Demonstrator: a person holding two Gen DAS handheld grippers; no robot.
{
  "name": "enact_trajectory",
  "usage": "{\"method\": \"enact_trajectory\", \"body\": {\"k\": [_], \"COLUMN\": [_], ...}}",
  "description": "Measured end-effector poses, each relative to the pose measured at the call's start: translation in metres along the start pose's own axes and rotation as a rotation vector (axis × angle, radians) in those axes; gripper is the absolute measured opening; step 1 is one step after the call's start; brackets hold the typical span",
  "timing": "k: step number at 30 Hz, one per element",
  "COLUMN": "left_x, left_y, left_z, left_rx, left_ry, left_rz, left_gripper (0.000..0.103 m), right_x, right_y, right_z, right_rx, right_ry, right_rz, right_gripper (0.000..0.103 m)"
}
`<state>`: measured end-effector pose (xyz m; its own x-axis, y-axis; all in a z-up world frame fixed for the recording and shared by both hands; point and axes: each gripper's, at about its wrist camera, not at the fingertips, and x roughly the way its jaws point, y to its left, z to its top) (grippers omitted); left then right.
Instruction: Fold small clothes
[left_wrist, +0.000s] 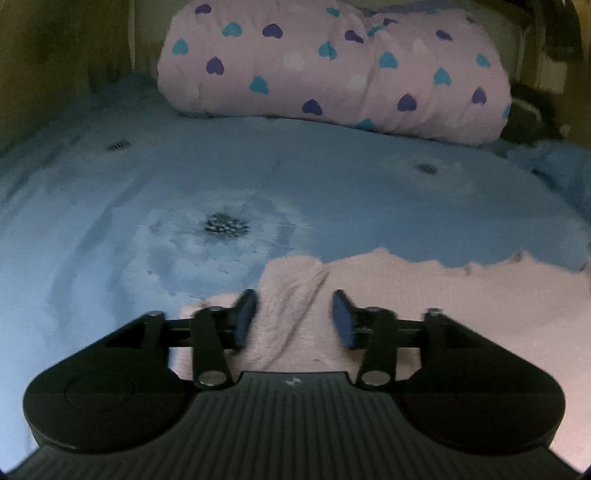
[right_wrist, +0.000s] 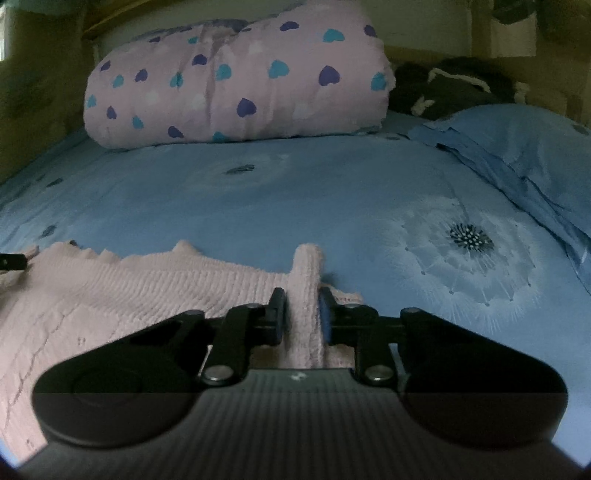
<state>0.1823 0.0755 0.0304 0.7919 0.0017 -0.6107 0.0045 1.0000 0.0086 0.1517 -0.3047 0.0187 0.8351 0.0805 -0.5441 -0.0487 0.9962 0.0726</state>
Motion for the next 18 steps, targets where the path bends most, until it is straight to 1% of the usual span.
{"method": "enact_trajectory", "body": {"k": [1,5,6,8,10,12,14,15,18], "left_x": [0.001,0.002,0.005,0.015,0.023,0.026,0.026,0.025,0.018], "left_y": [0.002,0.022,0.026,0.031,0.034,0.034,0.033,0.032,0.031], "left_z": [0.0,0.009,0.011,0.011,0.007,0.003,0.002,0.003,0.005], "left_rx": [-0.008,-0.089,-0.1,-0.12,-0.14,-0.154,-0.145,-0.135,-0.117], "left_ry": [-0.001,-0.062,-0.06,-0.031,-0.026,-0.026,-0.026,-0.022,-0.007], "left_rz": [0.006,0.051,0.055,0.055,0.078,0.084,0.089,0.089,0.079], "left_gripper": [0.013,0.012,0.012,0.012,0.013,0.013,0.014,0.014,0.015], "right_x": [0.001,-0.003,-0.004,-0.003,0.005,0.019,0.028,0.028,0.026], "right_y": [0.0,-0.002,-0.005,-0.011,-0.014,-0.015,-0.017,-0.017,-0.016], "right_z": [0.0,0.002,0.005,0.008,0.008,0.002,-0.003,-0.002,-0.002], "right_rx": [-0.006,0.026,0.044,0.073,0.078,0.072,0.071,0.075,0.07], "right_ry": [-0.002,-0.048,-0.067,-0.089,-0.075,-0.04,-0.012,-0.009,-0.006], "right_rz": [0.002,0.001,-0.002,-0.008,-0.018,-0.042,-0.046,-0.046,-0.048], "right_gripper": [0.014,0.012,0.012,0.012,0.012,0.012,0.013,0.015,0.016]}}
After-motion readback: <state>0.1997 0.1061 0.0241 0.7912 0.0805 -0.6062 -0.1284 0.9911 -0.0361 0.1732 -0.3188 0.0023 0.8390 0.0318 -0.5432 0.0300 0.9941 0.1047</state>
